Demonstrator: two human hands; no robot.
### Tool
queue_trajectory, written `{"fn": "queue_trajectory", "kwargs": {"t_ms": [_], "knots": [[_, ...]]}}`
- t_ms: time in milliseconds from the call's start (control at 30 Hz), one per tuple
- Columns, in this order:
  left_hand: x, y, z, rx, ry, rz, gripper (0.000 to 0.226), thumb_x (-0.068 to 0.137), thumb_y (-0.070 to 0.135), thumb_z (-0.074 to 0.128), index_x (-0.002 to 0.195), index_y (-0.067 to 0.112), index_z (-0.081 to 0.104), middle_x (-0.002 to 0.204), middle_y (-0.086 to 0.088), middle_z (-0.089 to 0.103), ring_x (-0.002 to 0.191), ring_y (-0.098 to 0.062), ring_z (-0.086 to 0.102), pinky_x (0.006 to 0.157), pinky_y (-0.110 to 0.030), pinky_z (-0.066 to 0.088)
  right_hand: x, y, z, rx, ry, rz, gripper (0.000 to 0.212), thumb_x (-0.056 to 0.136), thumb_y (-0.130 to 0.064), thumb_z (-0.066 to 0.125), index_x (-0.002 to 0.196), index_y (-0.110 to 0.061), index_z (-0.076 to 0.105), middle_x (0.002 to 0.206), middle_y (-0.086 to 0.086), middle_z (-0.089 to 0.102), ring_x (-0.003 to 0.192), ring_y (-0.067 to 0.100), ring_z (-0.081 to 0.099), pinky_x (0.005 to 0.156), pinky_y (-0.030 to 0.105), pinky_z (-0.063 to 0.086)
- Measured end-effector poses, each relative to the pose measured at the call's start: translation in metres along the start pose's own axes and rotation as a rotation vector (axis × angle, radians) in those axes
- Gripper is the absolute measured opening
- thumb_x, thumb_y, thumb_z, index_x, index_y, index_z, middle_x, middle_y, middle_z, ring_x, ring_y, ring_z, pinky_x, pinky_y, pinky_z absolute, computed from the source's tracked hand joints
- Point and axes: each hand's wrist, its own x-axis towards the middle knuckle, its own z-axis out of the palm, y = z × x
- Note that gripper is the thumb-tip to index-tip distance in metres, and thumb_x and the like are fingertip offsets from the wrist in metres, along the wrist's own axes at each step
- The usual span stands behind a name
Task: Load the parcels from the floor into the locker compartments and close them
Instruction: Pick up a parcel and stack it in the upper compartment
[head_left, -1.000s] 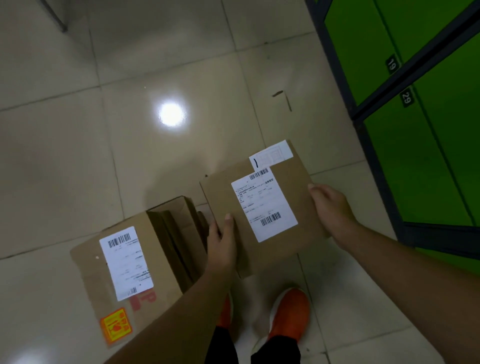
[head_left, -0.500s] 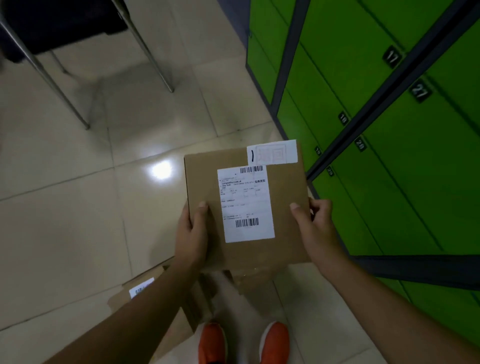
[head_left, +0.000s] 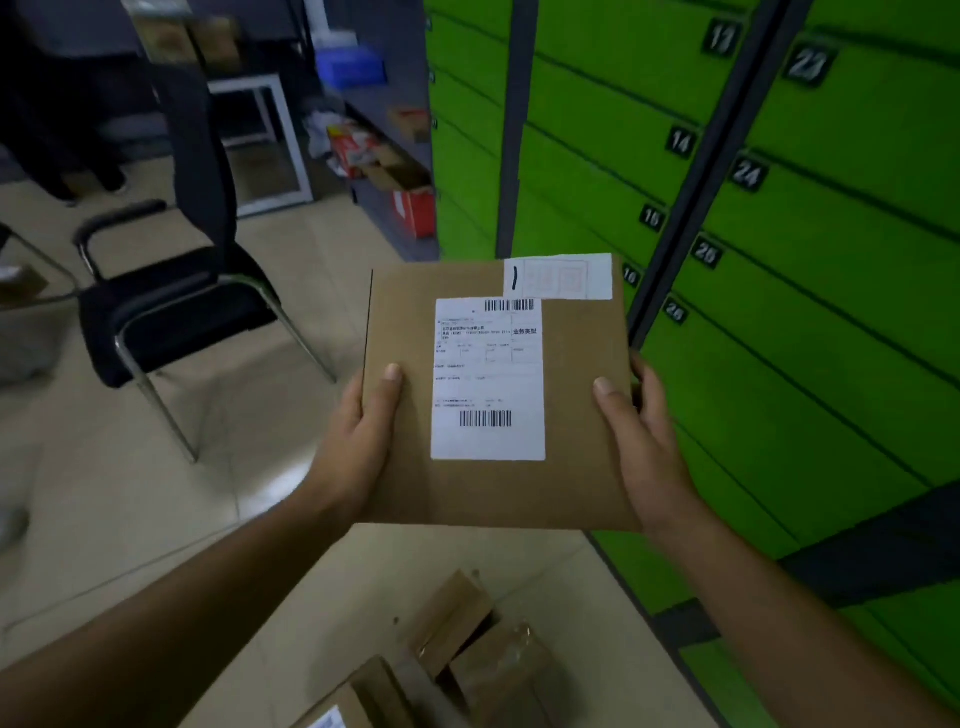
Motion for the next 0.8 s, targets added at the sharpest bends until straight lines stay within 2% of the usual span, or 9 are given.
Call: {"fn": "queue_trajectory", "kwargs": {"t_ms": [67, 133, 200, 300, 367, 433, 567, 667, 800], "knots": [[-0.016, 0.056, 0.003, -0.009, 0.002, 0.058, 0.029, 0.1, 0.062, 0.048, 0.123, 0.045, 0.057, 0.098, 0.017, 0.077, 0.083, -0.003, 0.076, 0.065, -0.023, 0.057, -0.008, -0.053, -0.007, 0.016, 0.027, -0.057, 0.038, 0.105, -0.03, 0.055, 0.14, -0.039, 0.044, 0.123, -0.01, 0.066, 0.096, 0.0, 0.071, 0.069, 0.017, 0.058], [-0.029, 0.099, 0.007, -0.035, -0.03, 0.107, 0.023, 0.101, 0.061, 0.05, 0.118, 0.05, 0.059, 0.096, 0.023, 0.077, 0.088, -0.003, 0.076, 0.073, -0.03, 0.059, -0.016, -0.1, -0.016, 0.011, 0.04, -0.118, 0.036, 0.104, -0.033, 0.054, 0.138, -0.041, 0.044, 0.125, -0.012, 0.066, 0.1, 0.0, 0.07, 0.073, 0.018, 0.057], [-0.044, 0.13, 0.012, -0.07, -0.079, 0.143, 0.019, 0.101, 0.061, 0.05, 0.115, 0.055, 0.06, 0.102, 0.024, 0.077, 0.096, -0.006, 0.075, 0.086, -0.038, 0.06, -0.029, -0.139, -0.029, -0.006, 0.066, -0.147, 0.035, 0.104, -0.037, 0.055, 0.136, -0.044, 0.043, 0.126, -0.013, 0.065, 0.101, 0.0, 0.069, 0.079, 0.025, 0.056], [-0.061, 0.178, 0.022, -0.07, -0.114, 0.217, 0.033, 0.099, 0.066, 0.049, 0.13, 0.058, 0.057, 0.115, 0.017, 0.075, 0.106, -0.014, 0.073, 0.094, -0.046, 0.058, -0.041, -0.188, -0.045, -0.021, 0.134, -0.202, 0.039, 0.103, -0.041, 0.055, 0.139, -0.046, 0.041, 0.129, -0.01, 0.064, 0.1, -0.001, 0.067, 0.078, 0.028, 0.052], [-0.073, 0.201, 0.031, -0.062, -0.137, 0.264, 0.041, 0.101, 0.062, 0.048, 0.141, 0.054, 0.052, 0.116, 0.015, 0.075, 0.103, -0.013, 0.074, 0.086, -0.039, 0.059, -0.05, -0.208, -0.054, -0.016, 0.165, -0.217, 0.044, 0.103, -0.042, 0.054, 0.145, -0.043, 0.041, 0.129, -0.01, 0.064, 0.098, -0.002, 0.067, 0.074, 0.027, 0.051], [-0.087, 0.223, 0.039, -0.079, -0.178, 0.309, 0.039, 0.103, 0.057, 0.048, 0.141, 0.05, 0.053, 0.115, 0.013, 0.076, 0.095, -0.008, 0.075, 0.079, -0.032, 0.059, -0.062, -0.227, -0.067, -0.004, 0.188, -0.245, 0.046, 0.103, -0.043, 0.052, 0.148, -0.041, 0.042, 0.127, -0.012, 0.067, 0.101, 0.003, 0.069, 0.076, 0.029, 0.052], [-0.107, 0.25, 0.052, -0.116, -0.235, 0.332, 0.037, 0.1, 0.059, 0.051, 0.136, 0.05, 0.054, 0.113, 0.009, 0.078, 0.093, -0.015, 0.078, 0.082, -0.042, 0.063, -0.078, -0.246, -0.087, -0.011, 0.192, -0.289, 0.038, 0.105, -0.045, 0.047, 0.143, -0.046, 0.048, 0.118, -0.022, 0.07, 0.095, -0.005, 0.07, 0.078, 0.029, 0.052], [-0.116, 0.253, 0.06, -0.157, -0.25, 0.336, 0.033, 0.099, 0.06, 0.053, 0.132, 0.055, 0.055, 0.107, 0.011, 0.079, 0.089, -0.015, 0.079, 0.073, -0.038, 0.063, -0.087, -0.251, -0.098, -0.012, 0.182, -0.284, 0.032, 0.105, -0.046, 0.044, 0.136, -0.048, 0.05, 0.114, -0.026, 0.068, 0.088, -0.013, 0.068, 0.075, 0.025, 0.05], [-0.125, 0.262, 0.075, -0.183, -0.277, 0.317, 0.031, 0.098, 0.059, 0.055, 0.128, 0.057, 0.058, 0.109, 0.008, 0.079, 0.092, -0.02, 0.079, 0.083, -0.05, 0.063, -0.093, -0.258, -0.118, 0.0, 0.202, -0.29, 0.024, 0.102, -0.046, 0.047, 0.124, -0.054, 0.052, 0.106, -0.032, 0.071, 0.093, -0.01, 0.069, 0.078, 0.024, 0.051]]}}
